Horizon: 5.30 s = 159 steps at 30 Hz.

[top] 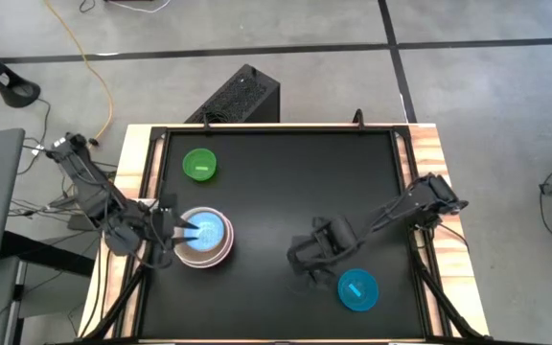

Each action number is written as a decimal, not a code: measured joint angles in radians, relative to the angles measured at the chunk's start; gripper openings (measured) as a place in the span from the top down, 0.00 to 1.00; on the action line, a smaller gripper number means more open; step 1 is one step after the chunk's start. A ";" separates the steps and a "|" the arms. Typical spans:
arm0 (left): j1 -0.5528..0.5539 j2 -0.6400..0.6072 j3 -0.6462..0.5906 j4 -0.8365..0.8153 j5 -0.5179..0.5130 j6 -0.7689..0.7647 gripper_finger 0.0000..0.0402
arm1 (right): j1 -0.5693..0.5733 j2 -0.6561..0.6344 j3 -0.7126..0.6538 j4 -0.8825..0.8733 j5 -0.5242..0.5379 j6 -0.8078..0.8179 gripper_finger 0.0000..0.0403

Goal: Nest bowls inside each other
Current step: Stack the blue plastic blue on top of the blue patterned bowl

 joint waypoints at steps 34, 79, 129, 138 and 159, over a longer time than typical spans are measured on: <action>-0.023 -0.337 -0.398 0.703 -0.025 0.327 0.73 | 0.158 -0.201 -0.400 0.135 -0.100 0.301 0.58; -0.022 -0.386 -0.398 0.628 -0.104 0.351 0.73 | 0.044 -0.299 -0.845 0.500 -0.319 0.258 0.97; -0.022 -0.568 -0.395 0.608 -0.410 0.433 0.49 | -0.307 0.399 0.509 0.590 -0.281 -0.388 0.99; -0.022 -0.569 -0.394 0.603 -0.436 0.445 0.49 | -0.358 0.488 0.506 0.828 -0.206 -0.206 0.99; -0.022 -0.570 -0.393 0.607 -0.691 0.496 0.49 | -0.455 0.544 0.509 0.762 -0.255 -0.126 0.93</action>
